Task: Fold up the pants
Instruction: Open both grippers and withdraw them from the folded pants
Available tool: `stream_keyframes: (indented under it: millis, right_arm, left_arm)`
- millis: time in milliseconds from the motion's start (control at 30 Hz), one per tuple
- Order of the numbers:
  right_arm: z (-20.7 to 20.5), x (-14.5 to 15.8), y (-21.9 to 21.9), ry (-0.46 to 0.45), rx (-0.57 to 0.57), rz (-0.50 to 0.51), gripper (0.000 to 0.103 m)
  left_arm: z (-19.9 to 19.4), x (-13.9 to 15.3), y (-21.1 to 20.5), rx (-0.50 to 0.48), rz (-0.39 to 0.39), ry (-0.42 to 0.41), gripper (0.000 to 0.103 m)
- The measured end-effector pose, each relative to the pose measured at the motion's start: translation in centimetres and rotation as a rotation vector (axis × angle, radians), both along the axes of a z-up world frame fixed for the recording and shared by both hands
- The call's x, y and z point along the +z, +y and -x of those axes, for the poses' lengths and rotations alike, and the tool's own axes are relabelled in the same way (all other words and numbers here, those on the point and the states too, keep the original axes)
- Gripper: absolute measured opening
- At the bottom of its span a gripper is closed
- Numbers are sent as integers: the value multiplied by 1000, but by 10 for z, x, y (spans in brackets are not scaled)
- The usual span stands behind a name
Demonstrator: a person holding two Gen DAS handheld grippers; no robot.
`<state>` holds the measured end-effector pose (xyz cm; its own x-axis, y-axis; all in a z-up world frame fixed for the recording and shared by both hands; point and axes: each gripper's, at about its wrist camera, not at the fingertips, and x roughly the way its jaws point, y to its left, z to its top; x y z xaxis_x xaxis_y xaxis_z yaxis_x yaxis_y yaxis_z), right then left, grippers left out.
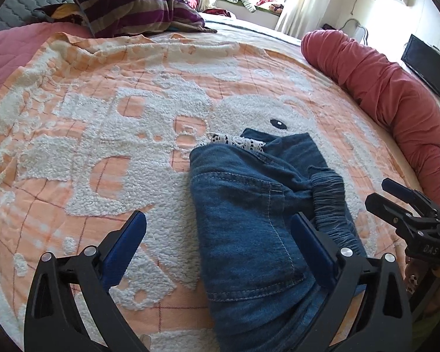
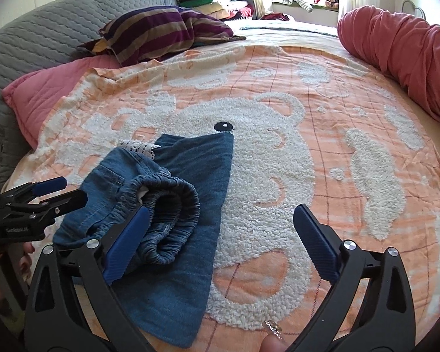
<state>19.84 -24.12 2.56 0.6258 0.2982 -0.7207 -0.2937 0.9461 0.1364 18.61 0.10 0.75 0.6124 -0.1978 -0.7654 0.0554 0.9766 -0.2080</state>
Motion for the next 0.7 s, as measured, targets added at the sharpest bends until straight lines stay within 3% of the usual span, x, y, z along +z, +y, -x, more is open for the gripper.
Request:
stream_keyframes:
  millis: [700]
  right_arm:
    - [52, 52, -10, -151, -15, -45, 94]
  left_arm:
    - [51, 46, 6, 44, -88, -160, 98]
